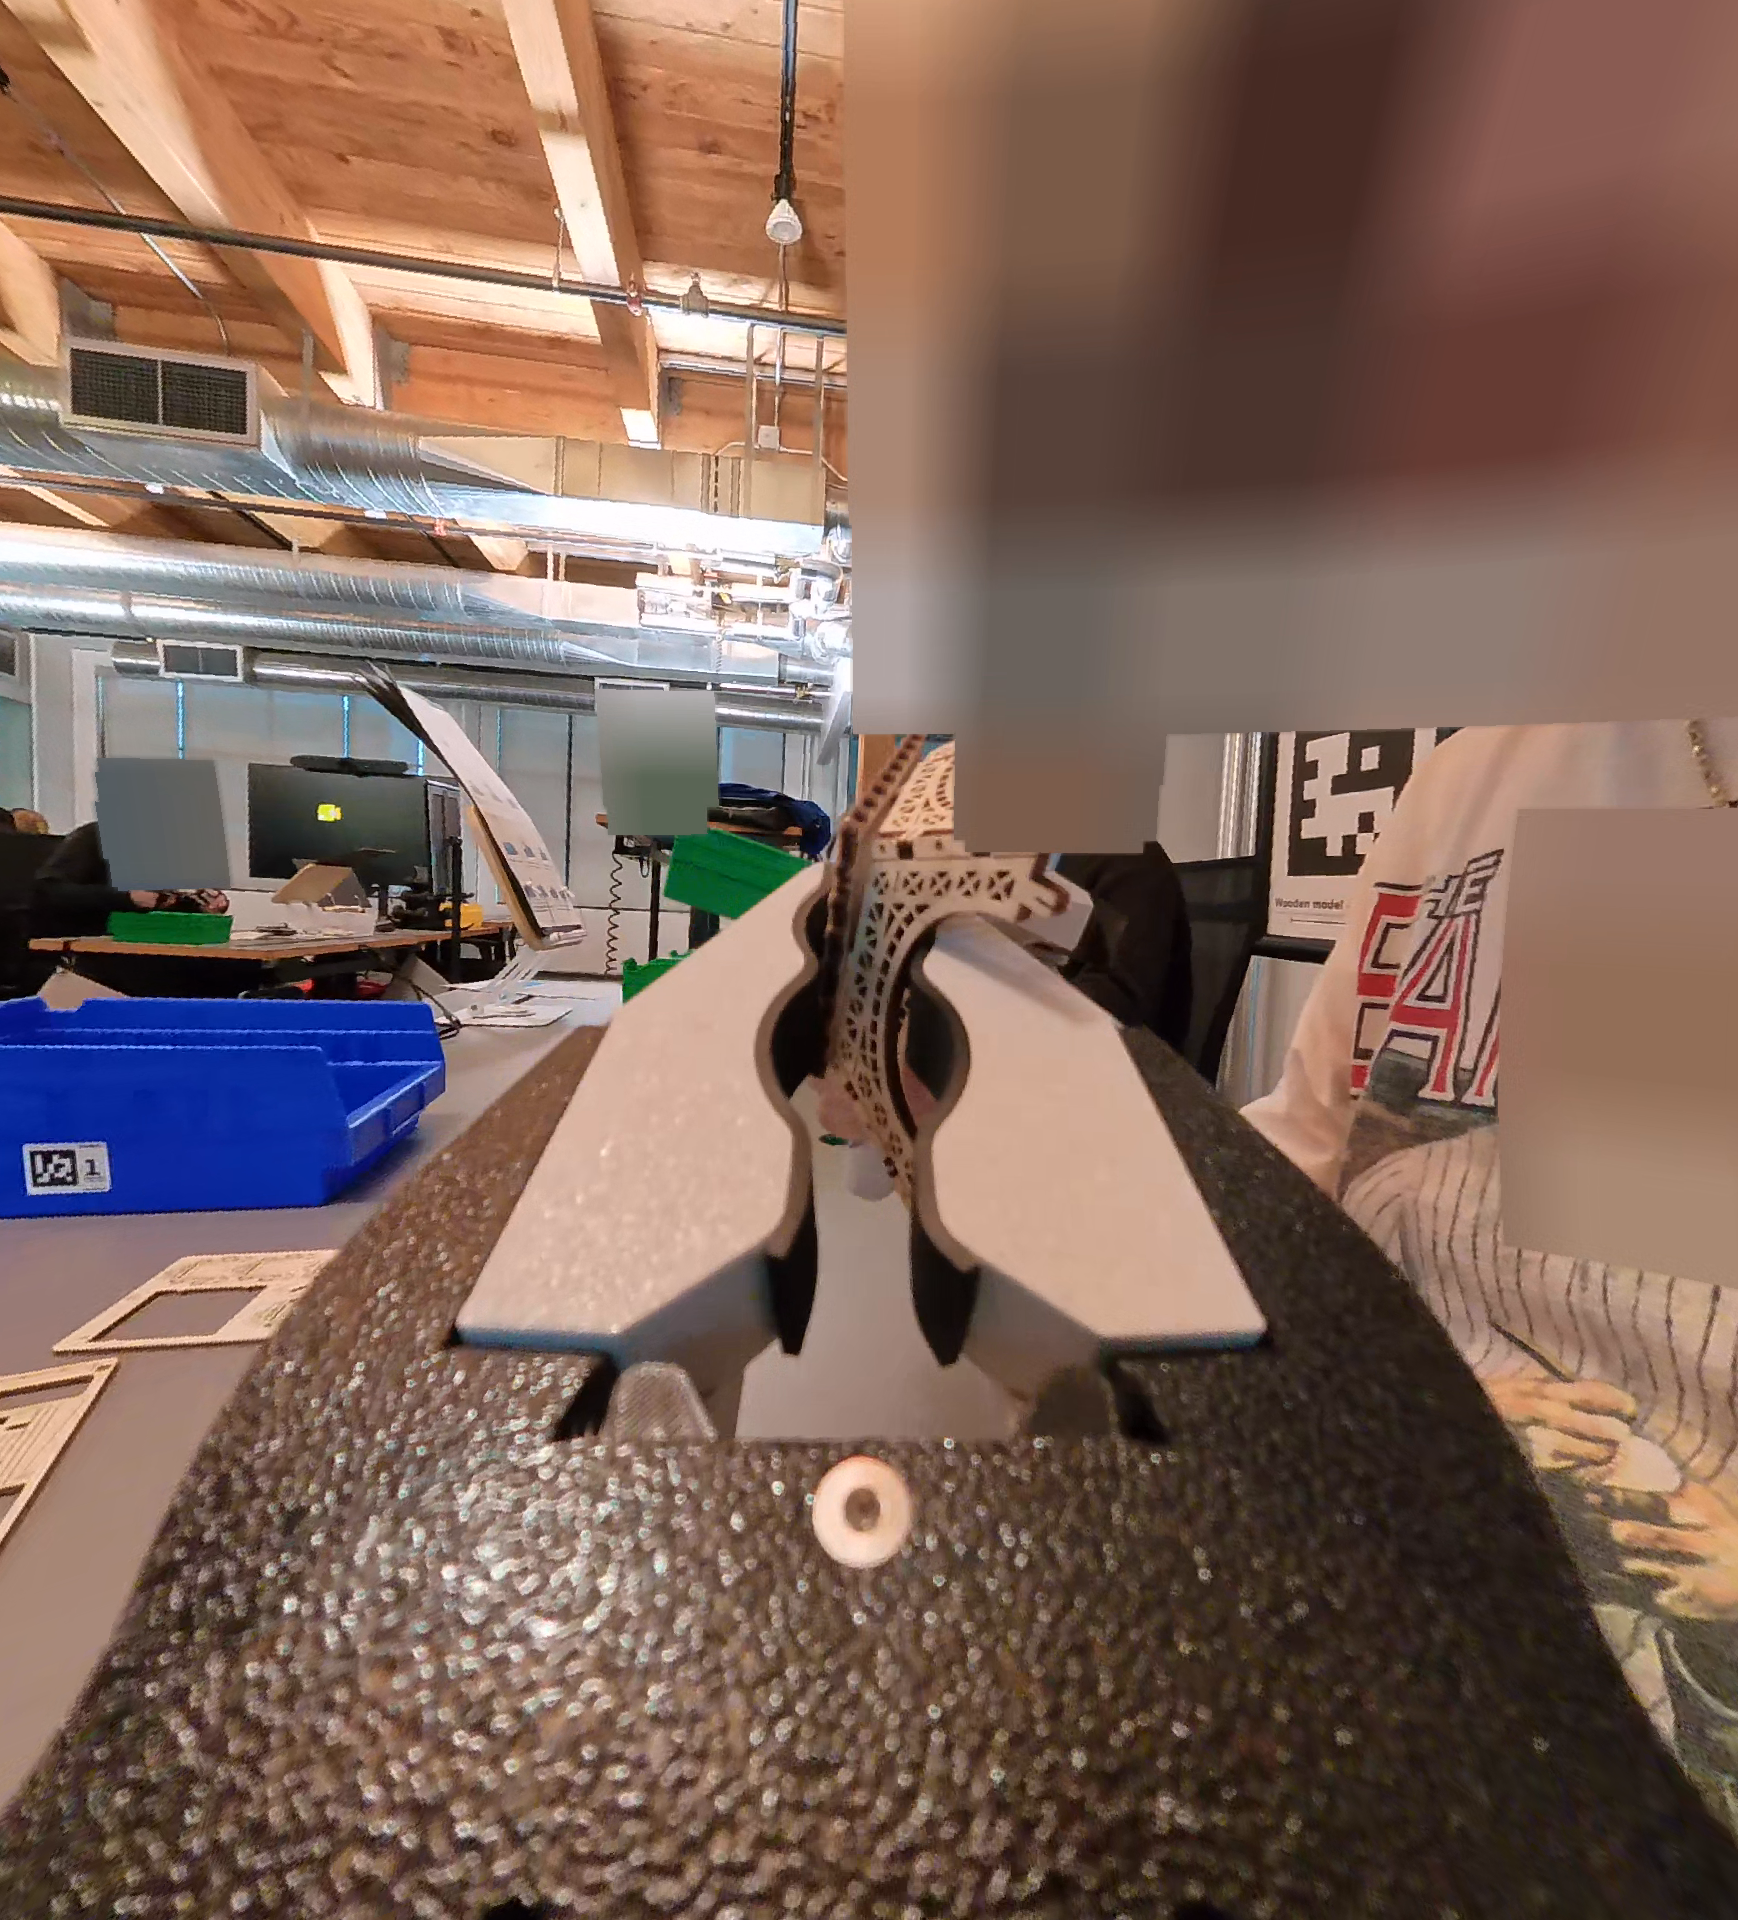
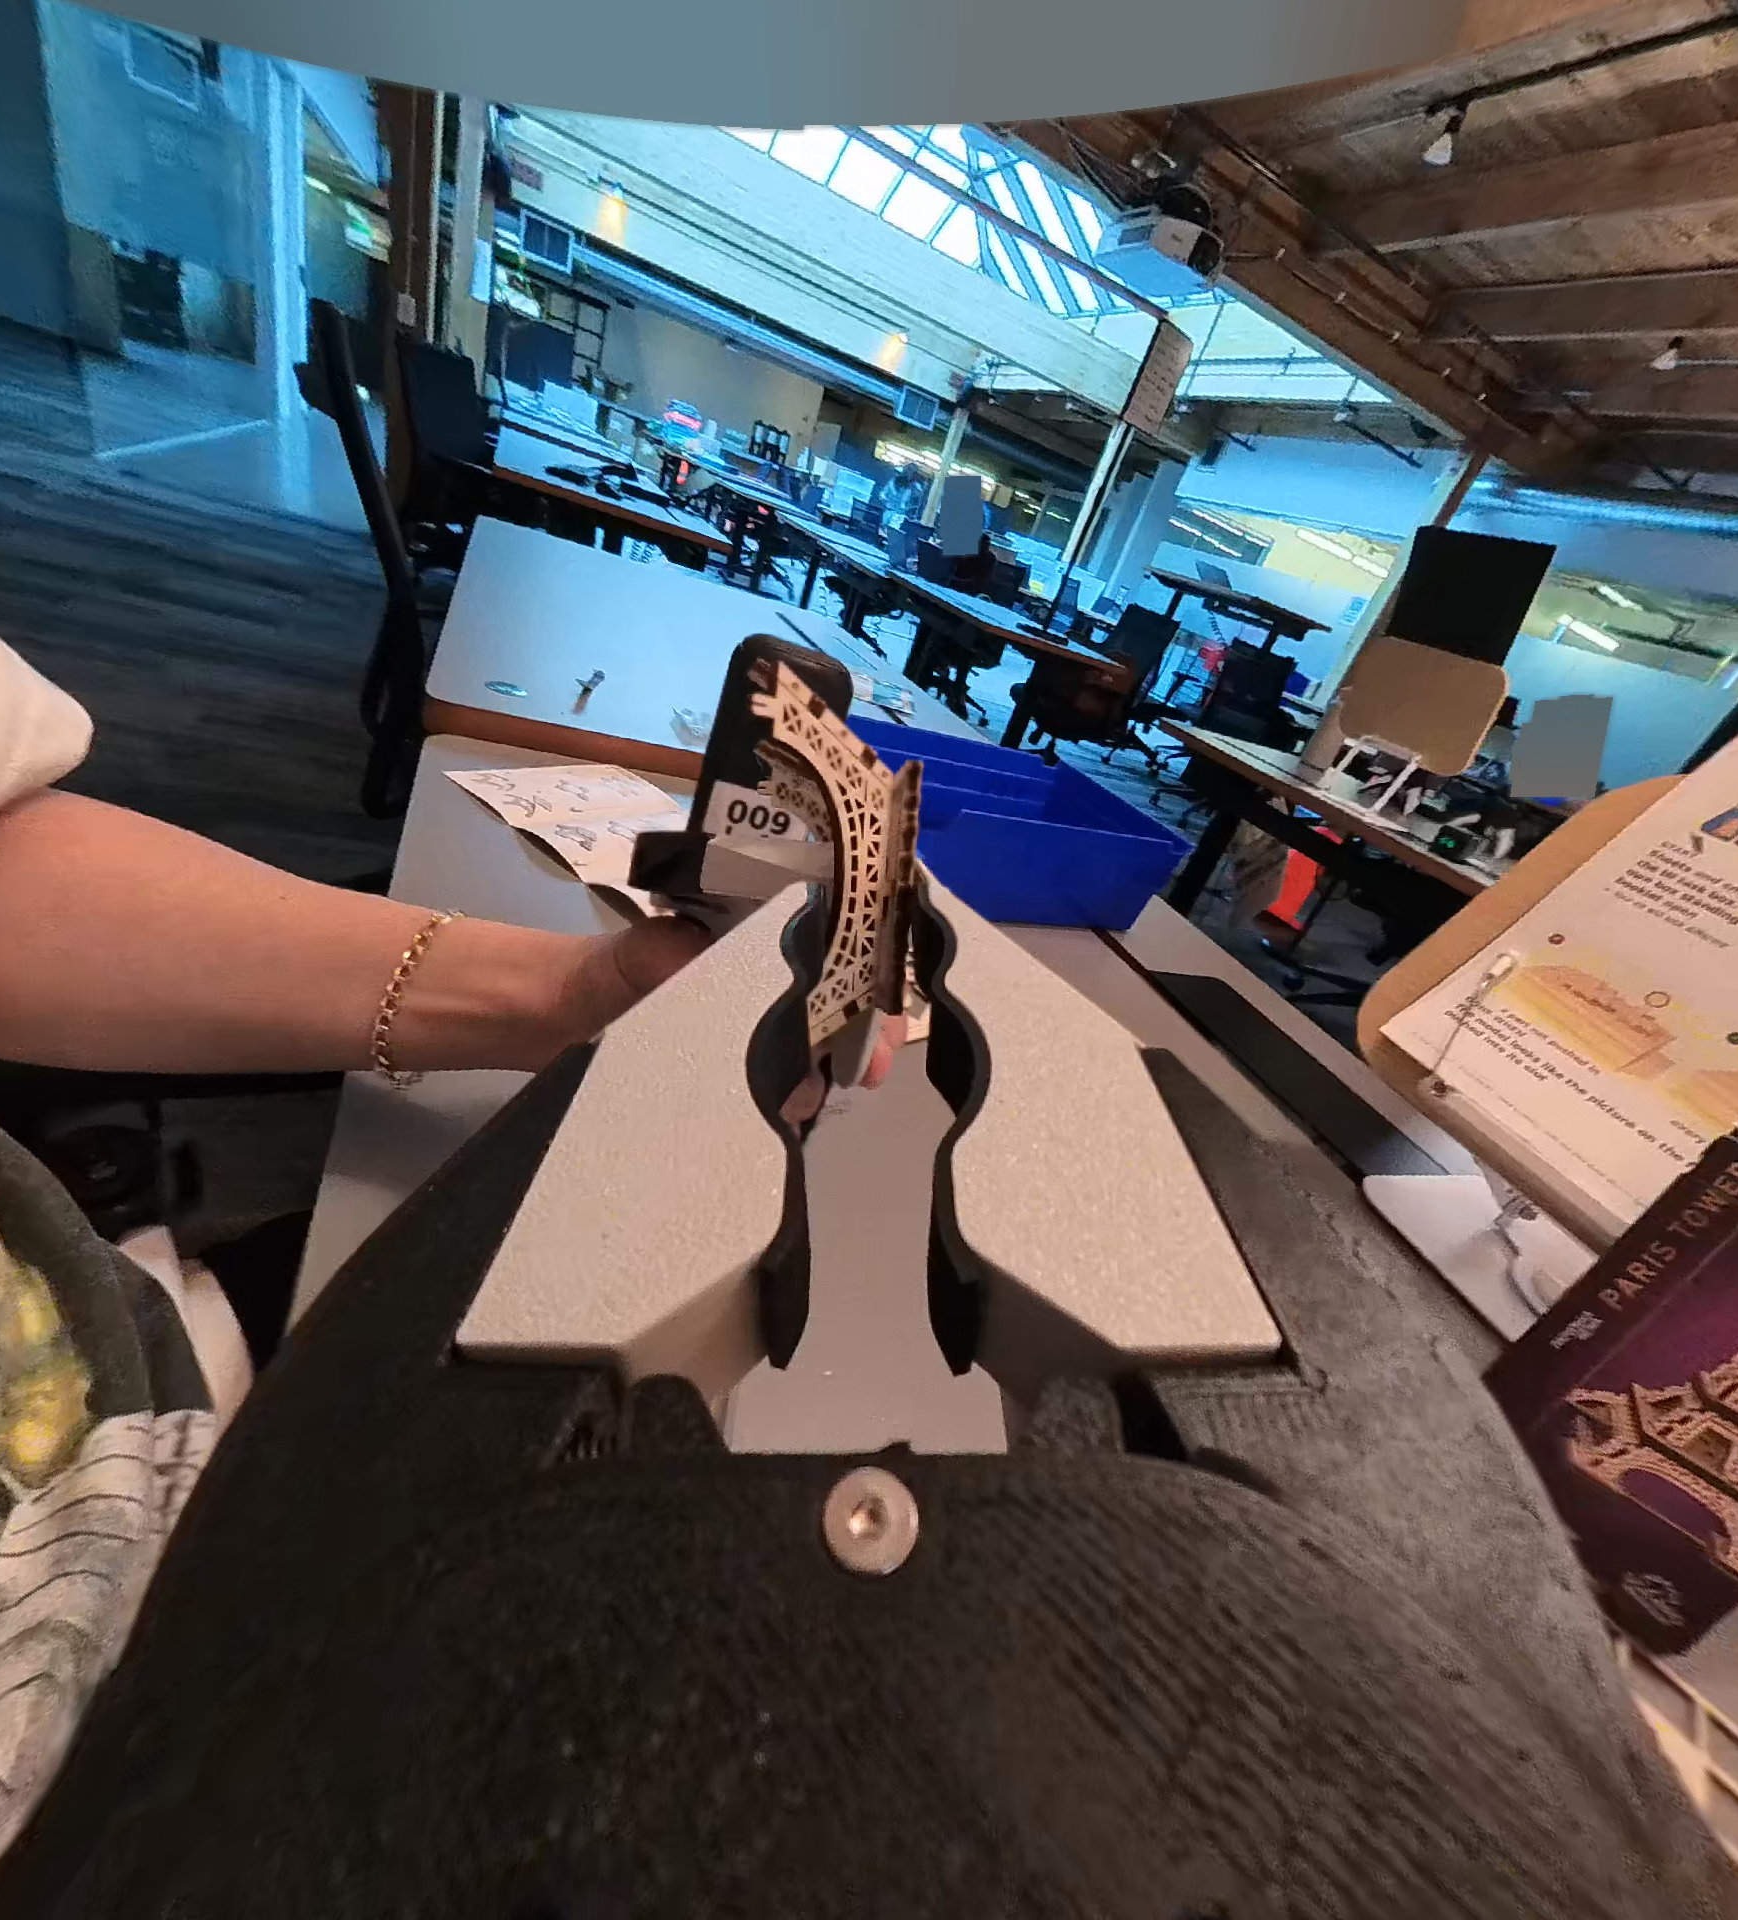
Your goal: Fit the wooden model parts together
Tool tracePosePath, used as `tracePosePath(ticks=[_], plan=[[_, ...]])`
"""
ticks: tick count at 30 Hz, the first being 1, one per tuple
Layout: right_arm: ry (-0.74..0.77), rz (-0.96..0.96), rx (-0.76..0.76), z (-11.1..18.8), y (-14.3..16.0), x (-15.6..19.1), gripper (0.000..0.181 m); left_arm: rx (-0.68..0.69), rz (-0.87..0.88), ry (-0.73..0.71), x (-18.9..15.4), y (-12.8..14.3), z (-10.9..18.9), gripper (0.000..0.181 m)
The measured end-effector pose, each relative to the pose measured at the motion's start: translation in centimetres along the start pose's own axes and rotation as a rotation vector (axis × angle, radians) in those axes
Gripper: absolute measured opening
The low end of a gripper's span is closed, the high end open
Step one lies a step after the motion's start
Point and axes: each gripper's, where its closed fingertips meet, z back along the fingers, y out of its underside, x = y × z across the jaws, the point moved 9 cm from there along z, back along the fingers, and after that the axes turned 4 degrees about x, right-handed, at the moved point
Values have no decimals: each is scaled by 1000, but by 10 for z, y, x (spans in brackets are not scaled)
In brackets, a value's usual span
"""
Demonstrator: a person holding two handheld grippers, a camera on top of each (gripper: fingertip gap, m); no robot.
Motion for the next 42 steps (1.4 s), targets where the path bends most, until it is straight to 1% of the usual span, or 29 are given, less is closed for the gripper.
tracePosePath(ticks=[4,6,11,14,16,21,27,32,36,39,42], plan=[[-51,-103,-41,5,1,-5,14,24,0,6,1,1,0,6],[-56,-126,-35,6,3,-7,18,36,-9,6,1,2,0,6],[-52,-109,5,7,4,-7,25,64,-29,20,1,4,0,6],[-66,-104,22,6,6,-5,20,90,-36,15,2,5,-1,6],[-78,-97,24,5,6,-4,13,95,-30,14,3,5,-1,6],[-46,-38,50,4,6,-3,12,107,-27,0,4,5,1,6],[-32,-13,76,3,7,-2,13,122,-6,-8,5,6,3,6],[-43,-37,80,2,9,-3,13,135,5,-6,6,7,5,6],[-39,-41,45,2,7,1,12,106,-8,4,4,5,5,6],[-15,-8,60,1,5,3,18,91,-5,22,2,4,3,6],[-15,-20,34,0,4,5,13,82,-3,33,2,3,2,6]])
